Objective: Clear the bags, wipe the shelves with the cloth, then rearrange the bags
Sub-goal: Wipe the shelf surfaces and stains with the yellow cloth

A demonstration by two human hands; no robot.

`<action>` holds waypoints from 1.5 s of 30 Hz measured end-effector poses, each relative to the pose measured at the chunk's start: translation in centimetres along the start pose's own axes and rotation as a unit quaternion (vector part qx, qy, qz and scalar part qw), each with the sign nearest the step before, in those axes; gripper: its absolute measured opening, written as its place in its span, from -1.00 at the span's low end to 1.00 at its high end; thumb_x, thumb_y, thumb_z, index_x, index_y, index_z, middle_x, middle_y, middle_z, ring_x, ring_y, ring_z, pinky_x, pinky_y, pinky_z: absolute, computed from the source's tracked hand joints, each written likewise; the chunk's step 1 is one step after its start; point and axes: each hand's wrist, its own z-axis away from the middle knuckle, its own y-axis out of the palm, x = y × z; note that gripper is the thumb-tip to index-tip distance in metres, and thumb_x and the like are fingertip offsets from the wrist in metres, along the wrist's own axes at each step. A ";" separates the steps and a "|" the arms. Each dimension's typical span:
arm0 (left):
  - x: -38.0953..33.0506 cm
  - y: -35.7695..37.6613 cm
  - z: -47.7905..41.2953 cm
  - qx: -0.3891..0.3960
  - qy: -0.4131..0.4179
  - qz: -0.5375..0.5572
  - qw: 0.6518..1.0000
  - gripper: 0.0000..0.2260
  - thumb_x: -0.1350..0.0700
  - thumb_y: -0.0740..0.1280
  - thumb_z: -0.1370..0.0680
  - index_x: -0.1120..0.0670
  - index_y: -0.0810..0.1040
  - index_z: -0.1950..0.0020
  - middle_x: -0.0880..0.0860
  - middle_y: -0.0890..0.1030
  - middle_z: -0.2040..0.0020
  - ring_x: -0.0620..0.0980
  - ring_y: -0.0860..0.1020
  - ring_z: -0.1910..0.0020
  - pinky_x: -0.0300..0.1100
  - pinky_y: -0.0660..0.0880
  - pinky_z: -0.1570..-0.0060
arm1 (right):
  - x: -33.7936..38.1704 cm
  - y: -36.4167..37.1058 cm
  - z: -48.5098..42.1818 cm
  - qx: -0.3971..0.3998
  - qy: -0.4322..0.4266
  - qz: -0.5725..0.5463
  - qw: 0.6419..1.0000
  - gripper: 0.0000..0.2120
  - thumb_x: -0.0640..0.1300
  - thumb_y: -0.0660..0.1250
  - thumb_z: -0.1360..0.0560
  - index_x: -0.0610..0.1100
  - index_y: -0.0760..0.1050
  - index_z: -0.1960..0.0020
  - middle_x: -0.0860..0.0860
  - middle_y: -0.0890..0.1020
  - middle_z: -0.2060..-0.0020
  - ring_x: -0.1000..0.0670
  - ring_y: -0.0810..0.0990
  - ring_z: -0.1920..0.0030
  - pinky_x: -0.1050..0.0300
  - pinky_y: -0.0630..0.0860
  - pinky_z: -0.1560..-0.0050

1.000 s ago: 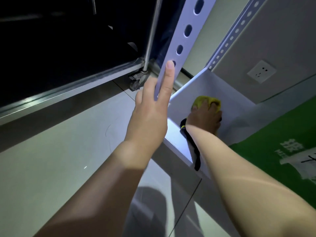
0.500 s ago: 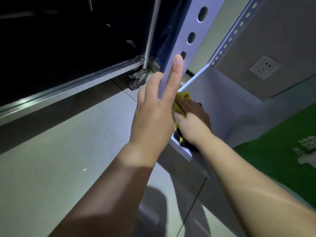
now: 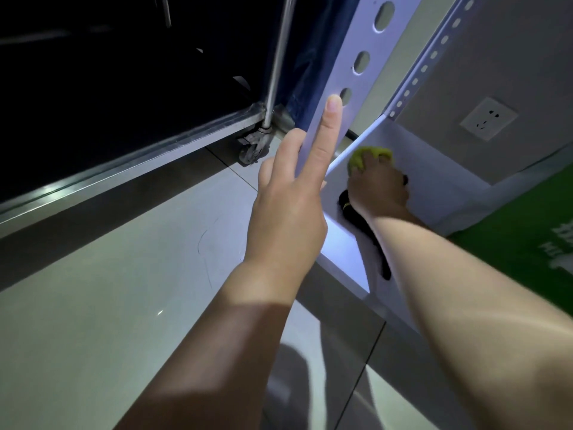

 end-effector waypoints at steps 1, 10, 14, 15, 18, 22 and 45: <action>0.0 -0.1 0.0 0.003 -0.004 0.002 1.000 -0.08 0.42 0.21 -0.47 -0.29 -0.31 -0.41 -0.05 0.34 -0.25 0.06 0.31 -0.02 -0.17 0.41 0.02 | 0.2 0.0 1.4 0.006 -0.048 -0.021 0.999 -0.75 0.00 0.09 -0.55 0.03 0.38 -0.20 -0.07 0.41 -0.27 -0.26 0.46 -0.17 -0.10 0.42 -0.08; 0.0 -0.5 0.0 0.016 -0.008 0.015 1.000 -0.13 0.41 0.21 -0.50 -0.31 -0.23 -0.42 -0.06 0.35 -0.20 0.02 0.31 -0.02 -0.24 0.39 0.04 | -2.7 0.0 3.7 0.019 -0.103 -0.070 0.992 -0.65 0.03 0.10 -0.53 0.16 0.34 -0.31 0.01 0.47 -0.27 -0.19 0.48 -0.17 -0.08 0.46 -0.12; 0.1 -0.2 0.1 0.007 -0.010 0.004 1.000 -0.12 0.42 0.22 -0.49 -0.29 -0.23 -0.43 -0.09 0.34 -0.23 -0.01 0.31 -0.02 -0.37 0.25 0.07 | -1.5 -0.5 -0.8 0.000 0.002 -0.047 0.999 -0.76 -0.07 0.10 -0.54 0.02 0.42 -0.17 -0.10 0.41 -0.26 -0.27 0.45 -0.18 -0.06 0.36 -0.11; 0.1 -0.1 0.1 0.004 -0.010 0.008 1.000 -0.12 0.42 0.22 -0.49 -0.29 -0.22 -0.43 -0.09 0.35 -0.24 0.00 0.31 -0.02 -0.35 0.28 0.06 | -0.7 -0.4 -0.6 0.003 0.002 -0.044 0.999 -0.76 -0.05 0.10 -0.54 0.02 0.42 -0.17 -0.09 0.40 -0.27 -0.27 0.45 -0.18 -0.07 0.37 -0.11; -0.1 -0.2 0.2 0.005 -0.014 0.022 1.000 -0.14 0.41 0.22 -0.48 -0.27 -0.20 -0.44 -0.07 0.35 -0.22 0.04 0.32 -0.03 -0.14 0.44 0.03 | 1.3 0.0 3.1 0.039 -0.069 -0.101 0.992 -0.76 0.01 0.12 -0.45 0.05 0.41 -0.09 -0.04 0.54 -0.11 -0.25 0.53 -0.03 -0.10 0.52 -0.03; -0.2 -0.5 0.1 0.008 -0.010 0.022 1.000 -0.13 0.42 0.22 -0.46 -0.26 -0.20 -0.44 -0.05 0.36 -0.19 0.05 0.32 -0.04 -0.08 0.45 0.03 | -0.5 -0.7 8.0 0.087 -0.234 -0.175 0.952 -0.81 0.05 0.19 -0.50 0.20 0.43 -0.10 0.21 0.53 -0.02 -0.03 0.50 -0.04 -0.05 0.50 -0.04; -1.5 -3.1 3.5 0.066 -0.134 0.125 0.981 -0.41 0.35 0.24 -0.51 -0.06 0.24 -0.47 0.03 0.31 -0.30 -0.13 0.36 -0.20 -0.53 0.21 -0.04 | -1.6 -2.2 12.7 0.074 -0.122 -0.111 0.984 -0.65 -0.11 0.30 -0.50 0.13 0.46 -0.27 0.11 0.51 -0.25 -0.10 0.42 -0.25 -0.09 0.41 -0.17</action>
